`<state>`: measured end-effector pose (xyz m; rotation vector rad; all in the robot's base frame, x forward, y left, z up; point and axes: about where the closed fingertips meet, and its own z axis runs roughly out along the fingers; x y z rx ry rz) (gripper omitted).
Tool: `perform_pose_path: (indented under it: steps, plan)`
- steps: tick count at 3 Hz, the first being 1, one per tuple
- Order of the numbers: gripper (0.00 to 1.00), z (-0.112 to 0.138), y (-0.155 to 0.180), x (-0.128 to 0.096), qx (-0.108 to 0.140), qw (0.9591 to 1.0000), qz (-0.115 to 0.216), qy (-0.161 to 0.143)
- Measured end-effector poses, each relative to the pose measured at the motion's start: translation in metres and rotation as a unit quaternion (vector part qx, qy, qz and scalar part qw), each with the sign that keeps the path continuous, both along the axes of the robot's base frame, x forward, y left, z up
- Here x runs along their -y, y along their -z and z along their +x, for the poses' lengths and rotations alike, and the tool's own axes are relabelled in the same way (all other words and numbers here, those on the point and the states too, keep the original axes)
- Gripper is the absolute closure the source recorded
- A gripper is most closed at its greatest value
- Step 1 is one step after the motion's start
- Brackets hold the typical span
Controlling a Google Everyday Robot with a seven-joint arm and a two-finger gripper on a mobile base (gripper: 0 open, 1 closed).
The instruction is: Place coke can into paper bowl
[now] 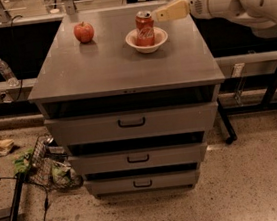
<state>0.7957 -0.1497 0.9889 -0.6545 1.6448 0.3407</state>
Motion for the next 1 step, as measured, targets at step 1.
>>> perform_pose_path:
  steps: [1]
  plan:
    - [0.0,-0.0156,0.0223,-0.0127,-0.024,0.9996,-0.011,-0.008]
